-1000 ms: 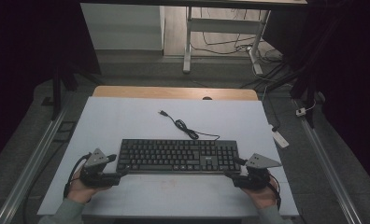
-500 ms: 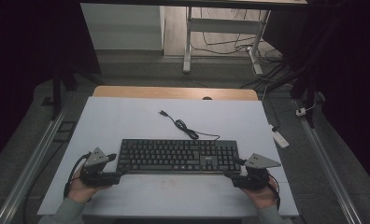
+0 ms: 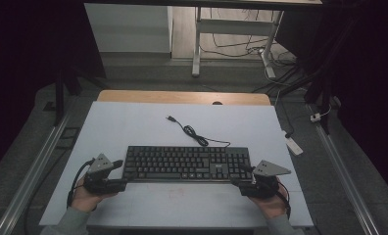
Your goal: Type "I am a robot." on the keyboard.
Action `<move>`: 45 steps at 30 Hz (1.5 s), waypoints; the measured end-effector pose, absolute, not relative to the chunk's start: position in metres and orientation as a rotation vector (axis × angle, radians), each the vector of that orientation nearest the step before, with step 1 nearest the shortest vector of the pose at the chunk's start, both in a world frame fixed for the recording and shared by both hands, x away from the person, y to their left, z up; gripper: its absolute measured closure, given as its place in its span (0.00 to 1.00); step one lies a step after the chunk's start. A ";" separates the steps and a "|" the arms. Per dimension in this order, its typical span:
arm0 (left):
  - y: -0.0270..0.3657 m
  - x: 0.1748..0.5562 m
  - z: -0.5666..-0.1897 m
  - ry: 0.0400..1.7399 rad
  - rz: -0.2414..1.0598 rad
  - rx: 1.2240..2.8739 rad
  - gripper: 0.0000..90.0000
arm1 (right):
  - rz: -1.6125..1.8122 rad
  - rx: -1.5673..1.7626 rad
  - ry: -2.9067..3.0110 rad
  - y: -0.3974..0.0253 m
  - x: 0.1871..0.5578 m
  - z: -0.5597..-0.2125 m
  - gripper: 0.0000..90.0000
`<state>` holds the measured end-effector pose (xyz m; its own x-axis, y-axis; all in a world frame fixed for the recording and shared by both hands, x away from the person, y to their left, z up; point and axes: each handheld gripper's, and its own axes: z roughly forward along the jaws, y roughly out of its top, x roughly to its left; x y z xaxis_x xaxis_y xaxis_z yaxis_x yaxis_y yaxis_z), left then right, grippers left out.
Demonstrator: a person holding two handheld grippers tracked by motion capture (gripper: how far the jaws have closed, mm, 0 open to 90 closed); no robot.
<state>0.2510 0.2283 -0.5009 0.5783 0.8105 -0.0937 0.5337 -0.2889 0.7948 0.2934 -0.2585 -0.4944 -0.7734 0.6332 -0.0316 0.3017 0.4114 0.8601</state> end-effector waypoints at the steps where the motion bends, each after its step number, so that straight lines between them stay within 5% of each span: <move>1: 0.228 0.251 -0.501 1.075 0.419 1.973 0.34 | 1.305 0.805 2.320 -0.259 0.293 -0.494 0.40; 22: 0.228 0.253 -0.499 1.094 0.390 1.956 0.52 | 1.369 0.748 2.376 -0.228 0.298 -0.491 0.57; 45: 0.228 0.254 -0.496 1.056 0.375 1.965 0.91 | 1.374 0.662 2.433 -0.179 0.312 -0.484 0.99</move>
